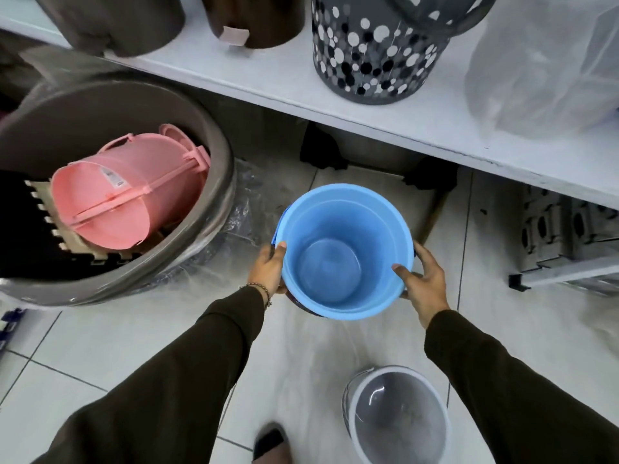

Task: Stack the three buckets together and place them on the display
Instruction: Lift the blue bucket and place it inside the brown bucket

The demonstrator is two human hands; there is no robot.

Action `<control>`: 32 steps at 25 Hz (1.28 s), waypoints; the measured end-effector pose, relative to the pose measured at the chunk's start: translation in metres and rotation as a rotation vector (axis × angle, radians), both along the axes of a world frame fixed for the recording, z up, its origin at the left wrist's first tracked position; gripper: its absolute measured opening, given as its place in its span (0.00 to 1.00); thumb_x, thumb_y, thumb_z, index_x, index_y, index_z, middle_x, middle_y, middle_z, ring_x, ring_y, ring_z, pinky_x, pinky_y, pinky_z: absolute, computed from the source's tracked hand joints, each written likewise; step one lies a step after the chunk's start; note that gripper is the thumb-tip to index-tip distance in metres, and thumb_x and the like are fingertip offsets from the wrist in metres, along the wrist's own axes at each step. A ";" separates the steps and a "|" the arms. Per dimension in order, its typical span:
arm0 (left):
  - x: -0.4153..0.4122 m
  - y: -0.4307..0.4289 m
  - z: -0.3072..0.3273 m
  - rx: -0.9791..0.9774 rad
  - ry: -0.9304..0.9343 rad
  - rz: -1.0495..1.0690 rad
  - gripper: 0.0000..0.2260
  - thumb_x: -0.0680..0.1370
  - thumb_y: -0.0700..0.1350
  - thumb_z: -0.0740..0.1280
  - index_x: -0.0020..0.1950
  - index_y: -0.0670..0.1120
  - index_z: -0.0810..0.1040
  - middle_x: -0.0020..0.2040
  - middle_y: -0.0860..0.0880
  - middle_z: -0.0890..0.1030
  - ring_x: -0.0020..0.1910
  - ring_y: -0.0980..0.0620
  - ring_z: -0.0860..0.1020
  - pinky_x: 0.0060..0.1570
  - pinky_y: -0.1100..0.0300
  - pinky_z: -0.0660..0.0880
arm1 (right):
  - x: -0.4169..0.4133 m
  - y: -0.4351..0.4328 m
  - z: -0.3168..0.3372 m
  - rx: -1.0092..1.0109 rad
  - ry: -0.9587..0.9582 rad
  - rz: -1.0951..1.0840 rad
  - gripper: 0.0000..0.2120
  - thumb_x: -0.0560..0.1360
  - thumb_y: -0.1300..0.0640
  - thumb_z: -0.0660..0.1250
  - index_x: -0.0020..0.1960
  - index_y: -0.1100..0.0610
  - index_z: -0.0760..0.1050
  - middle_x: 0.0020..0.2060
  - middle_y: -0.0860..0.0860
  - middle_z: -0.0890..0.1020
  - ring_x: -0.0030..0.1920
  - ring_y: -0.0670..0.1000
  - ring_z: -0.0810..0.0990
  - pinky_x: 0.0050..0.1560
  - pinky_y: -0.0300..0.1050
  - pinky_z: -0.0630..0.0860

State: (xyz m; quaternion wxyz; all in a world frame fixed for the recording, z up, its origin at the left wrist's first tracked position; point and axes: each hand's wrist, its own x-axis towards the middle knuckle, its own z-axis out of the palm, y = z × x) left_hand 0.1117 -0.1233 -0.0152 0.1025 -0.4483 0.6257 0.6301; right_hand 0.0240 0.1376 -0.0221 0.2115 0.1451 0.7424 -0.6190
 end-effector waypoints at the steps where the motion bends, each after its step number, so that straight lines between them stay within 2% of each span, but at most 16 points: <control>1: -0.001 0.001 0.001 -0.003 0.002 -0.003 0.16 0.83 0.55 0.55 0.68 0.51 0.68 0.53 0.45 0.81 0.36 0.50 0.80 0.23 0.64 0.75 | 0.001 0.001 0.001 -0.001 0.014 -0.001 0.28 0.75 0.66 0.71 0.69 0.42 0.71 0.45 0.40 0.85 0.43 0.54 0.88 0.37 0.49 0.85; 4: -0.002 -0.002 0.000 -0.004 0.011 0.002 0.12 0.83 0.54 0.56 0.66 0.54 0.66 0.59 0.45 0.79 0.37 0.48 0.80 0.20 0.63 0.77 | 0.000 -0.003 0.006 0.005 0.068 -0.015 0.30 0.74 0.68 0.71 0.70 0.44 0.71 0.60 0.55 0.81 0.53 0.61 0.84 0.49 0.60 0.84; 6: -0.002 -0.006 -0.005 0.013 -0.014 0.000 0.16 0.83 0.52 0.56 0.71 0.55 0.62 0.59 0.47 0.79 0.36 0.47 0.80 0.22 0.60 0.78 | -0.004 -0.006 0.003 0.028 0.095 -0.009 0.30 0.75 0.71 0.69 0.71 0.47 0.71 0.65 0.56 0.77 0.57 0.62 0.82 0.53 0.62 0.83; 9: 0.001 -0.009 -0.013 0.032 -0.103 0.013 0.19 0.83 0.45 0.57 0.73 0.57 0.61 0.49 0.48 0.81 0.36 0.46 0.80 0.31 0.55 0.79 | -0.009 -0.008 0.001 0.082 0.001 0.101 0.32 0.76 0.72 0.65 0.75 0.50 0.67 0.63 0.55 0.79 0.53 0.56 0.84 0.54 0.59 0.82; 11: 0.002 -0.008 -0.019 0.052 -0.120 0.024 0.23 0.82 0.39 0.59 0.75 0.56 0.62 0.58 0.46 0.81 0.46 0.43 0.81 0.34 0.51 0.80 | -0.012 -0.007 0.000 0.090 -0.098 0.193 0.34 0.76 0.73 0.64 0.78 0.53 0.61 0.66 0.51 0.76 0.52 0.51 0.82 0.55 0.54 0.81; 12: 0.002 -0.004 -0.022 0.063 -0.120 0.034 0.25 0.81 0.36 0.59 0.76 0.54 0.63 0.63 0.44 0.79 0.53 0.41 0.81 0.38 0.46 0.82 | -0.013 -0.007 0.000 0.105 -0.143 0.242 0.36 0.75 0.73 0.65 0.79 0.55 0.59 0.69 0.51 0.73 0.56 0.51 0.80 0.56 0.52 0.79; 14: 0.001 0.004 -0.032 0.078 -0.126 0.048 0.28 0.79 0.31 0.59 0.77 0.51 0.64 0.69 0.43 0.74 0.63 0.37 0.77 0.52 0.39 0.80 | -0.011 -0.006 -0.002 0.151 -0.203 0.353 0.37 0.75 0.73 0.65 0.80 0.57 0.56 0.75 0.52 0.67 0.68 0.53 0.73 0.63 0.51 0.76; 16: 0.002 0.011 -0.039 0.104 -0.141 0.074 0.29 0.79 0.30 0.60 0.78 0.49 0.63 0.71 0.43 0.72 0.67 0.36 0.73 0.59 0.40 0.77 | -0.005 -0.006 -0.003 0.157 -0.212 0.412 0.37 0.75 0.74 0.65 0.80 0.58 0.55 0.78 0.52 0.63 0.76 0.53 0.65 0.67 0.46 0.71; 18: 0.007 0.015 -0.042 0.089 -0.112 0.108 0.26 0.78 0.31 0.60 0.75 0.47 0.66 0.66 0.44 0.74 0.67 0.36 0.74 0.61 0.42 0.77 | 0.003 0.001 -0.005 0.122 -0.212 0.384 0.37 0.75 0.75 0.64 0.80 0.58 0.56 0.78 0.51 0.63 0.77 0.53 0.63 0.61 0.40 0.70; 19: 0.013 0.017 -0.041 0.047 -0.072 0.105 0.25 0.78 0.31 0.61 0.73 0.47 0.69 0.62 0.46 0.76 0.66 0.37 0.75 0.61 0.44 0.76 | 0.009 0.008 -0.006 0.115 -0.214 0.374 0.37 0.75 0.75 0.64 0.79 0.58 0.57 0.78 0.51 0.62 0.77 0.53 0.63 0.60 0.39 0.70; 21: 0.031 0.023 -0.039 -0.119 0.000 0.051 0.23 0.78 0.35 0.64 0.72 0.48 0.71 0.59 0.50 0.77 0.63 0.46 0.77 0.61 0.54 0.73 | 0.025 0.027 -0.014 0.147 -0.241 0.366 0.37 0.75 0.76 0.62 0.80 0.55 0.57 0.79 0.51 0.61 0.78 0.55 0.61 0.65 0.43 0.68; 22: 0.044 0.030 -0.036 -0.201 0.018 0.039 0.23 0.78 0.38 0.66 0.73 0.49 0.71 0.61 0.52 0.77 0.63 0.50 0.75 0.62 0.57 0.71 | 0.036 0.041 -0.018 0.187 -0.260 0.366 0.38 0.75 0.75 0.62 0.80 0.55 0.56 0.79 0.52 0.61 0.78 0.56 0.61 0.68 0.45 0.67; 24: 0.075 0.051 -0.037 -0.265 0.007 0.049 0.21 0.79 0.39 0.65 0.72 0.47 0.72 0.68 0.50 0.76 0.66 0.50 0.74 0.64 0.59 0.69 | 0.063 0.075 -0.026 0.307 -0.301 0.371 0.37 0.75 0.72 0.65 0.80 0.55 0.57 0.78 0.54 0.62 0.77 0.57 0.63 0.72 0.46 0.65; 26: 0.114 0.083 -0.048 -0.238 -0.051 0.031 0.19 0.79 0.37 0.65 0.70 0.45 0.74 0.69 0.46 0.77 0.68 0.46 0.75 0.63 0.61 0.68 | 0.097 0.112 -0.037 0.431 -0.347 0.373 0.36 0.75 0.69 0.67 0.80 0.56 0.57 0.77 0.56 0.64 0.75 0.58 0.65 0.71 0.43 0.65; 29: 0.165 0.146 -0.070 -0.121 -0.150 -0.087 0.18 0.78 0.37 0.67 0.68 0.43 0.75 0.67 0.42 0.78 0.66 0.43 0.76 0.61 0.62 0.69 | 0.148 0.162 -0.059 0.540 -0.423 0.348 0.36 0.75 0.66 0.68 0.80 0.59 0.56 0.77 0.58 0.64 0.75 0.60 0.66 0.72 0.48 0.66; 32: 0.197 0.205 -0.098 0.038 -0.295 -0.227 0.23 0.79 0.43 0.68 0.73 0.44 0.70 0.71 0.41 0.74 0.70 0.45 0.73 0.67 0.58 0.69 | 0.194 0.198 -0.088 0.593 -0.497 0.315 0.35 0.76 0.65 0.67 0.79 0.63 0.56 0.76 0.61 0.65 0.74 0.61 0.67 0.72 0.50 0.67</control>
